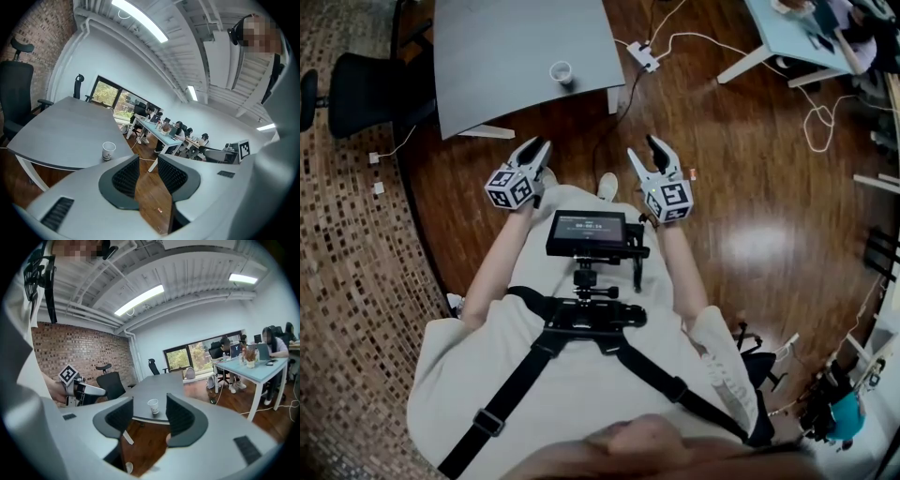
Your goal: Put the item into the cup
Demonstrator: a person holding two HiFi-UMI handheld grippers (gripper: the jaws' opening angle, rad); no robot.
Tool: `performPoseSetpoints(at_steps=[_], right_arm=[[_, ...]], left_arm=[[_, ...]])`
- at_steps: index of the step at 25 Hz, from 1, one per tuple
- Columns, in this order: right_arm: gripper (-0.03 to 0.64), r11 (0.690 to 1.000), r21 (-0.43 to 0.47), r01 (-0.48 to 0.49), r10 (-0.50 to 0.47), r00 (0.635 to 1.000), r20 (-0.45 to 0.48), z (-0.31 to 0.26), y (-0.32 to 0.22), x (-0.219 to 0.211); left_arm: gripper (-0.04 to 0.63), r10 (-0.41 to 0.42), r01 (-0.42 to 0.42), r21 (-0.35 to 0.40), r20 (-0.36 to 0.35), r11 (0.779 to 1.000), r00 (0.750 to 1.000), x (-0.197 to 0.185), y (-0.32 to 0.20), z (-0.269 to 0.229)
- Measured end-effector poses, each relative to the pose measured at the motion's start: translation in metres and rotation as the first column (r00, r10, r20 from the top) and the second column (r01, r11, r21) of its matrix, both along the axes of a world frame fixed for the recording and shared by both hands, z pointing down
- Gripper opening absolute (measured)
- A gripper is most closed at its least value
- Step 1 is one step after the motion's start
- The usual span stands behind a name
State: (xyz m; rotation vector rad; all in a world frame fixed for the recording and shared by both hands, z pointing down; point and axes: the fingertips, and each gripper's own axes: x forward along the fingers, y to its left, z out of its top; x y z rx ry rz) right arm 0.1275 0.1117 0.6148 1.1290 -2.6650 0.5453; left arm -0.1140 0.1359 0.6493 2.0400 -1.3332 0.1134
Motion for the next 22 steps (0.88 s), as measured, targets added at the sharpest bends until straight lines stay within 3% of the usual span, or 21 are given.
performPoseSetpoints(at_steps=[15, 22], right_arm=[[0.236, 0.998, 0.023, -0.056, 0.057, 0.998, -0.018, -0.007, 0.002, 0.011], [0.236, 0.998, 0.035, -0.056, 0.057, 0.998, -0.017, -0.008, 0.003, 0.013]], left_arm=[[0.12, 0.123, -0.123, -0.007, -0.008, 0.992, 0.992, 0.032, -0.021, 0.0], [0.117, 0.141, -0.141, 0.0, -0.005, 0.99, 0.99, 0.036, -0.021, -0.005]])
